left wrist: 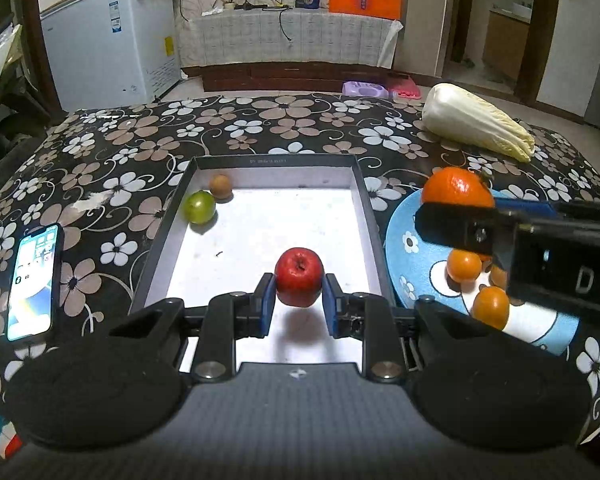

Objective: Organize fruits
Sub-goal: 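Carry the orange tomato in the right gripper while the left gripper carries the red tomato to the plate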

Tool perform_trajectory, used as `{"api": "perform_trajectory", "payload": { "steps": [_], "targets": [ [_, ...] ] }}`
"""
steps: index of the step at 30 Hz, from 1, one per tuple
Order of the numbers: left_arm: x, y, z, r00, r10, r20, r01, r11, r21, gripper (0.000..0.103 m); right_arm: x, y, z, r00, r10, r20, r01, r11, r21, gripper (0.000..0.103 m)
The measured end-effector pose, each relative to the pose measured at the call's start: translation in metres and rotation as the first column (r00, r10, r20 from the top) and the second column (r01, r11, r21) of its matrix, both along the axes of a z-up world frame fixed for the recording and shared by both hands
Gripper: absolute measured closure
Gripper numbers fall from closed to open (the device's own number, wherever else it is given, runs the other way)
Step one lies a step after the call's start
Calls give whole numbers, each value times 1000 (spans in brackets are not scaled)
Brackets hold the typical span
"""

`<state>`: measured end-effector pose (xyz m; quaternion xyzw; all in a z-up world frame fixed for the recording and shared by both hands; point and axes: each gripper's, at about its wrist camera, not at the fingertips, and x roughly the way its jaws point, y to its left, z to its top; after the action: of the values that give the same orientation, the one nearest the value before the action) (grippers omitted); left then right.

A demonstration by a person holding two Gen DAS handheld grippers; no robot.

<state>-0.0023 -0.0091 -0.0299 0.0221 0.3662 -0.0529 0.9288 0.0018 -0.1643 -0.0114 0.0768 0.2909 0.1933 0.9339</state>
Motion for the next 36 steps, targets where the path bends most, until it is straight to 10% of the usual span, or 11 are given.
{"api": "perform_trajectory", "payload": {
  "steps": [36],
  "targets": [
    [10,-5,-1,1000,-17,17,18,999,-39,74,4,-20,-4,999,-54,-5,54,998,-26,60]
  ]
}}
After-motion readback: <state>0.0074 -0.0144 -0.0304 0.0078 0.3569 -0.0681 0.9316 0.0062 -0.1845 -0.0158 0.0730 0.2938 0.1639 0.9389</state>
